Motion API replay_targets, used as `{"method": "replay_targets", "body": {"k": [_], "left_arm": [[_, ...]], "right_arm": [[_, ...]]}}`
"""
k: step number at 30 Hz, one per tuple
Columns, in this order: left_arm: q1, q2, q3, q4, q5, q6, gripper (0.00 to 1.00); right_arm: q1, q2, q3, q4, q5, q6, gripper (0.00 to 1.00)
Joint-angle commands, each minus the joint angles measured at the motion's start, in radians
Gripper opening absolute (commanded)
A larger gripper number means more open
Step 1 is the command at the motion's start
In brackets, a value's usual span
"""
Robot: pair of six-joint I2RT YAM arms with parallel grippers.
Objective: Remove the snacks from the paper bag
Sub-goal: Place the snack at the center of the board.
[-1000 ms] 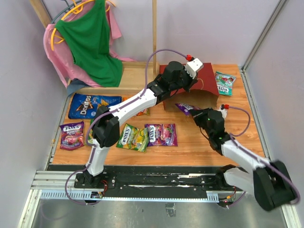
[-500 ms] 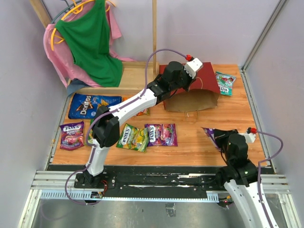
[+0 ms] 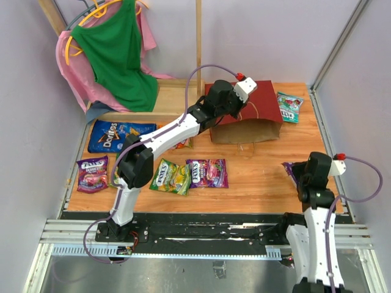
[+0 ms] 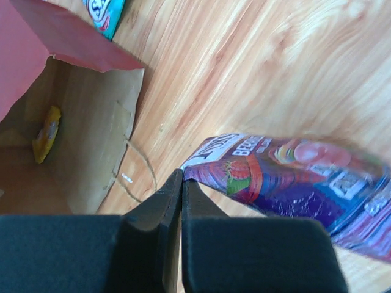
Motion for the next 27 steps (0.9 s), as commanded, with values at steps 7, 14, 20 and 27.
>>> {"method": "replay_targets", "body": {"k": [7,14,20,27], "left_arm": [[0.015,-0.03,0.003,0.001,0.038,0.028,0.0],[0.016,0.003,0.014,0.007,0.065,0.015,0.01],[0.016,0.019,0.035,-0.002,0.116,-0.015,0.01],[0.016,0.016,0.045,-0.011,0.126,-0.024,0.01]], "right_arm": [[-0.317,0.319,0.092,0.318,-0.281,0.062,0.0],[-0.31,0.313,0.018,0.333,-0.211,0.015,0.01],[-0.244,0.326,-0.123,0.412,-0.216,0.056,0.01],[-0.105,0.358,-0.154,0.475,-0.183,0.127,0.01]]}}
